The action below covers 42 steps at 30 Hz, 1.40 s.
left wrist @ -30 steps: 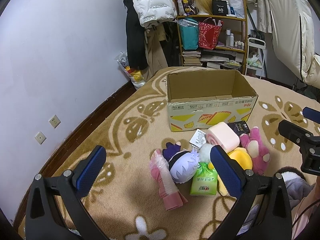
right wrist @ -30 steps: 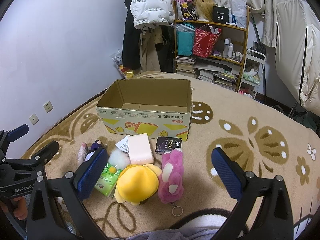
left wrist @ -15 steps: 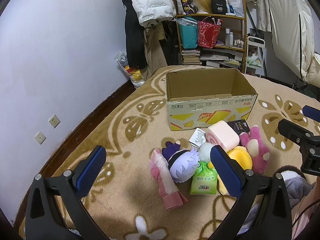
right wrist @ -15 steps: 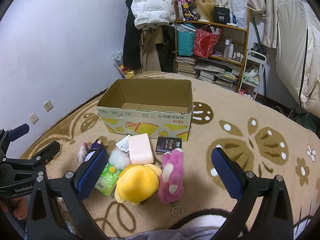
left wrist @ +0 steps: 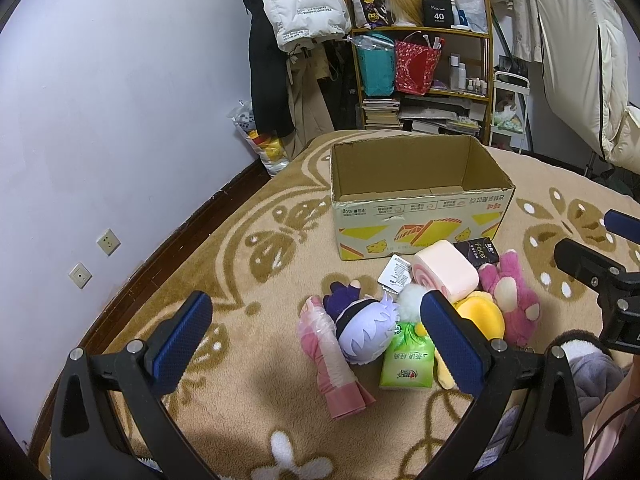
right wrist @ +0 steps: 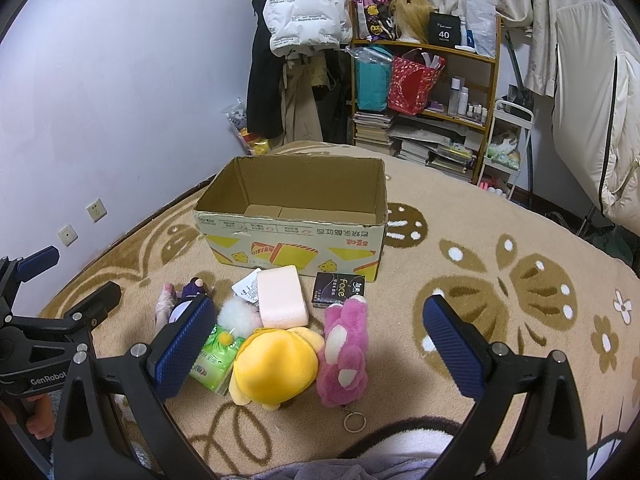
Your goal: Organize soft objects
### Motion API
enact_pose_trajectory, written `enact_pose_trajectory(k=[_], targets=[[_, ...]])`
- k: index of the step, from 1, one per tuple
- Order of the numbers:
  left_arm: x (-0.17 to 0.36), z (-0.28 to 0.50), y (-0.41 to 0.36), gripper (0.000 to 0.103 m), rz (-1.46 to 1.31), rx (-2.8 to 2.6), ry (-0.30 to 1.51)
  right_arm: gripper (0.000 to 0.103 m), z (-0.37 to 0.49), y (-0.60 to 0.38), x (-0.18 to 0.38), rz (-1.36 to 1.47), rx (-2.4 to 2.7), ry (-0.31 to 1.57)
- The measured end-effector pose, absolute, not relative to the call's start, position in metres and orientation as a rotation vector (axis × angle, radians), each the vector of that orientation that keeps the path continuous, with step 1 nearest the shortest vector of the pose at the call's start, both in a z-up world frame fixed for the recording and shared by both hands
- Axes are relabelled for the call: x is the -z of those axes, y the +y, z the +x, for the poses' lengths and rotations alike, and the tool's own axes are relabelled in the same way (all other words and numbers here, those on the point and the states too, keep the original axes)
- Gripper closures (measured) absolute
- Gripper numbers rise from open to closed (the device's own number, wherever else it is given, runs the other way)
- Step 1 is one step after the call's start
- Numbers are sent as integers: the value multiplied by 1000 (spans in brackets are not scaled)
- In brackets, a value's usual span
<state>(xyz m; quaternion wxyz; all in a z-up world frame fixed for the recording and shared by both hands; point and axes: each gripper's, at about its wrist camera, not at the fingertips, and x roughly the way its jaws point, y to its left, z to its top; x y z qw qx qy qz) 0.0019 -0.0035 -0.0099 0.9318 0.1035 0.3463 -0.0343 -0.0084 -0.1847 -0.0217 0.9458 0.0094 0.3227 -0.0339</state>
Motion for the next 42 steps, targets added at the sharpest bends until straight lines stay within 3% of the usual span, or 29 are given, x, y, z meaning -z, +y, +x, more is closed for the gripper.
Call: enact_pose_trajectory(k=[42], targets=[[19,2,-1,0,203,73,738,0,-5,-188,28,28,72,674]])
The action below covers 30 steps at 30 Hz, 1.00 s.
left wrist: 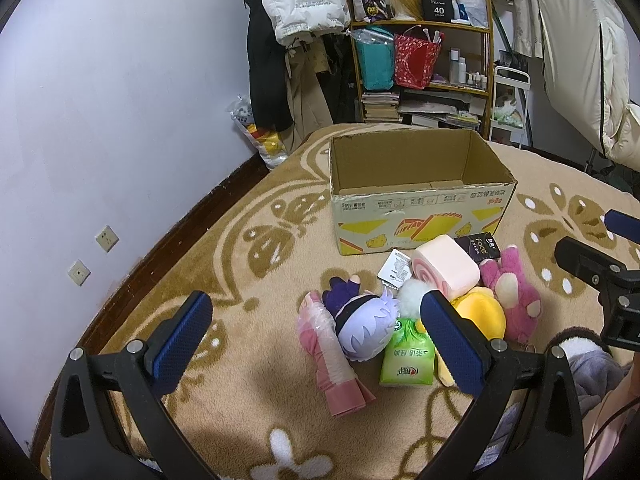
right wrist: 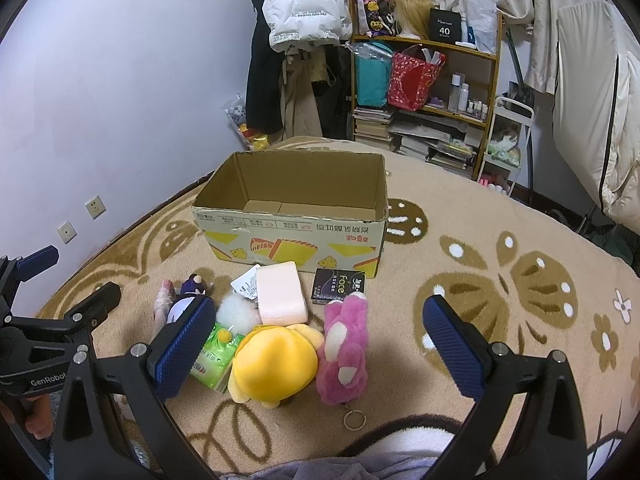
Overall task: Organize soft objects
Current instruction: 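Grasp the pink wrapped item with the left gripper while the right grasps the pink plush bear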
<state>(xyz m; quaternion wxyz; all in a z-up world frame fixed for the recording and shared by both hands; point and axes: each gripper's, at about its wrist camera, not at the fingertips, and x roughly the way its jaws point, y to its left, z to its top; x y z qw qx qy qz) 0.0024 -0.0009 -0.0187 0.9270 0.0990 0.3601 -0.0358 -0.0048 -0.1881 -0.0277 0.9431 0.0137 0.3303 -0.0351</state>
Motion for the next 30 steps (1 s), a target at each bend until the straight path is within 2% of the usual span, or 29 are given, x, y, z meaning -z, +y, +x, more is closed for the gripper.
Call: enact_pose_trajectory(k=[19,30], targets=[[50,75,45,0,-47,36,1001,0,46,-234,58,246,117,856],[78,117,54,0,-23,-30,1093,0,71,-253,93,303,187,978]])
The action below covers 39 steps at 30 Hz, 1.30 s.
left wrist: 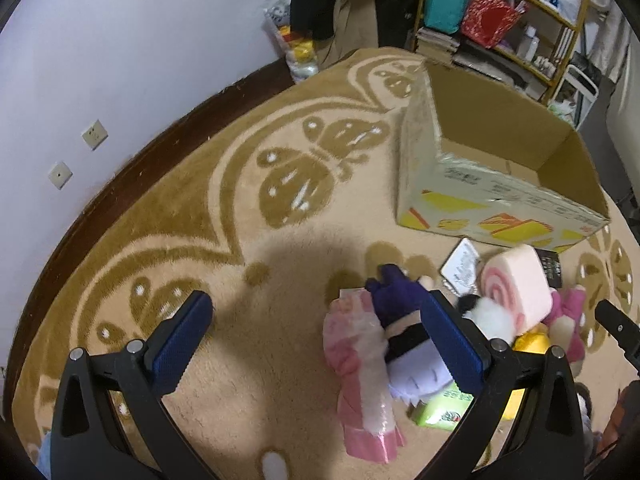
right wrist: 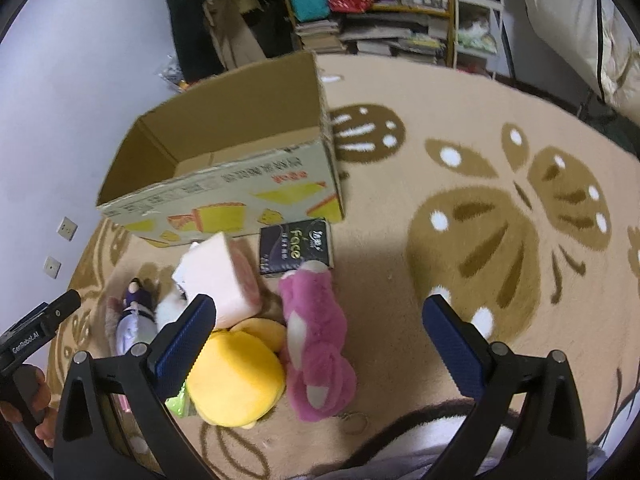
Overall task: Organize soft objects
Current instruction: 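Grasp the pink wrapped item with the left gripper while the right grasps the pink plush bear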
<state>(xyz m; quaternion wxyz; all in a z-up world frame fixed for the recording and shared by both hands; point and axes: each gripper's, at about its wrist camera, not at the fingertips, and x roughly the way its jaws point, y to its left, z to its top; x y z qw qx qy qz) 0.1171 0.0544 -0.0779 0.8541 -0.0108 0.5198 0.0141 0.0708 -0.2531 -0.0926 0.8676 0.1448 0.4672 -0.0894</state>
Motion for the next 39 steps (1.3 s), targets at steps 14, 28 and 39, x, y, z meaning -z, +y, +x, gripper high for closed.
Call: enact_pose_trajectory(k=[14,28,39], targets=[[127,124,57,0,-79,-37,1262,18,95,-249,138,302,178,1108],[136,126,61,0,-79,-119,1289,59,99,-244,163,323,143,1167],[135,119,61,14,-101,-96,1306,59,100,-242,162,311,147,1173]])
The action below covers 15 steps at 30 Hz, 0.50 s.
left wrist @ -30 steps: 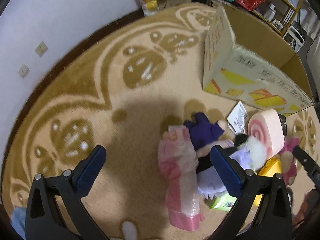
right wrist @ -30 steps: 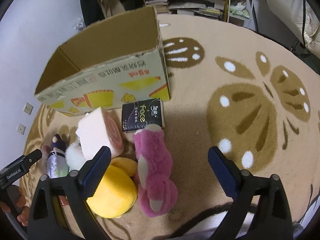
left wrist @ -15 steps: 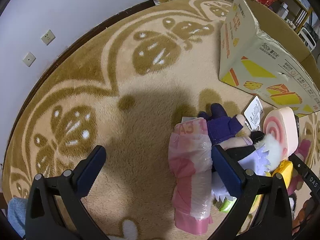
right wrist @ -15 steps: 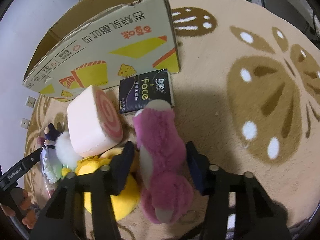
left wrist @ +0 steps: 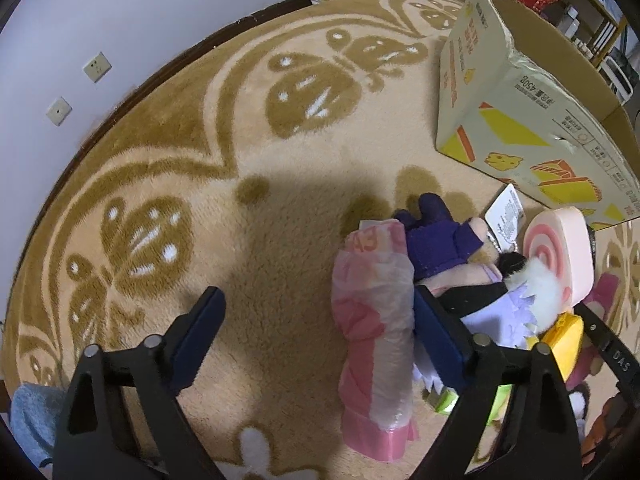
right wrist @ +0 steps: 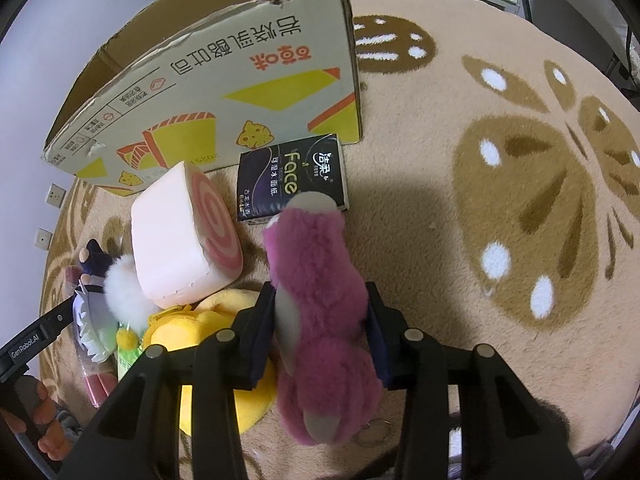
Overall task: Organize soft objects
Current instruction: 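Grasp the pink wrapped item with the left gripper while the right grasps the pink plush bear, then lift both held items and carry them over the cardboard box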
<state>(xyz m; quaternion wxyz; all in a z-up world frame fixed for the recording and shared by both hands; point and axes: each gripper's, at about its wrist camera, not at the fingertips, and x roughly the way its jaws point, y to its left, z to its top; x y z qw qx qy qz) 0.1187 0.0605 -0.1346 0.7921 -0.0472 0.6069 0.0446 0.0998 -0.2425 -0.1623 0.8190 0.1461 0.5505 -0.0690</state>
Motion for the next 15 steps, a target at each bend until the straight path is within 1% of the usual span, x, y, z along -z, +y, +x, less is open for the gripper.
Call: enact_pose_trajectory(k=[3,6,8,9,13,15], targets=[[136,118,63,21,-139,-85,1320,60,101,-243,163,310,148,1173],[137,117,63,33,-156,-60,1328,60,100,-243,162,301,150,1172],[138,117,60,49,-169,-28,1331,60,100,-242,162,295,152,1171],[137,117,59,52,-175,-13,1329,60,100,-242,162,292,152,1170],[136,116,55,70,-191,32,1315,63,99,-237,158,267,149,1158],[135,116,53,76,-188,47,1304,64,99,-234,154,254,148,1147]])
